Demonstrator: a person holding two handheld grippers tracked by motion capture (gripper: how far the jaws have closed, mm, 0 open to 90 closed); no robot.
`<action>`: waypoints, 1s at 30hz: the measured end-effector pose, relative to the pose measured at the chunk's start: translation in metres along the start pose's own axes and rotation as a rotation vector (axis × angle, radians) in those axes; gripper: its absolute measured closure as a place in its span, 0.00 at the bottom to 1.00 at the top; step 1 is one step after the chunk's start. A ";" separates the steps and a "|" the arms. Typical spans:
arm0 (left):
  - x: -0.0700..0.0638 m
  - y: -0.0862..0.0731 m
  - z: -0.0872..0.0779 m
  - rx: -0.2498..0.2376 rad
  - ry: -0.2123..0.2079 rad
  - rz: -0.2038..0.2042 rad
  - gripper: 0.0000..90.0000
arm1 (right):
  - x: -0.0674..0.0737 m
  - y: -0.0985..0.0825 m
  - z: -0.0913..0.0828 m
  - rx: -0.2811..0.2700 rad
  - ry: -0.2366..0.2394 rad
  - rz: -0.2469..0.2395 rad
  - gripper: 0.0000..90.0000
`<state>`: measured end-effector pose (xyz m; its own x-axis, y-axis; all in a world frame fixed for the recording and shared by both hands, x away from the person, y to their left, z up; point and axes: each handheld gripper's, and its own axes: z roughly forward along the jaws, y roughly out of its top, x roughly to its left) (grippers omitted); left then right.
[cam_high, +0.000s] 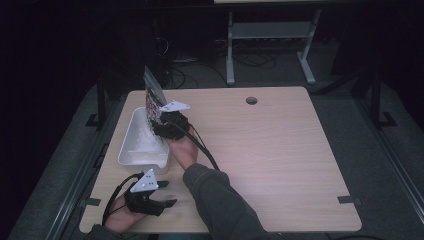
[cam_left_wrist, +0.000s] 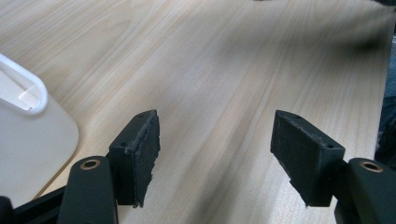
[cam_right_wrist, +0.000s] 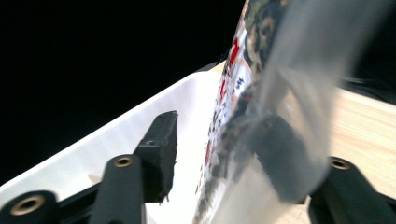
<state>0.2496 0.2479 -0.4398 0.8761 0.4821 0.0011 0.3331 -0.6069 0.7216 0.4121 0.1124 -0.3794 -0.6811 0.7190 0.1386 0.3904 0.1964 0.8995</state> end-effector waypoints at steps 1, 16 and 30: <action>0.000 0.000 0.000 -0.001 0.000 0.001 0.36 | -0.002 0.000 0.000 0.007 0.017 0.009 0.49; 0.000 0.001 0.001 0.000 0.009 0.010 0.36 | -0.020 -0.007 -0.022 0.029 0.133 0.059 0.39; 0.001 0.001 0.003 0.006 0.013 0.010 0.36 | -0.043 -0.014 -0.061 0.024 0.204 0.079 0.36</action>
<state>0.2514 0.2457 -0.4410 0.8750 0.4838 0.0171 0.3265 -0.6159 0.7170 0.3984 0.0378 -0.3727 -0.7581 0.5831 0.2920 0.4608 0.1622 0.8726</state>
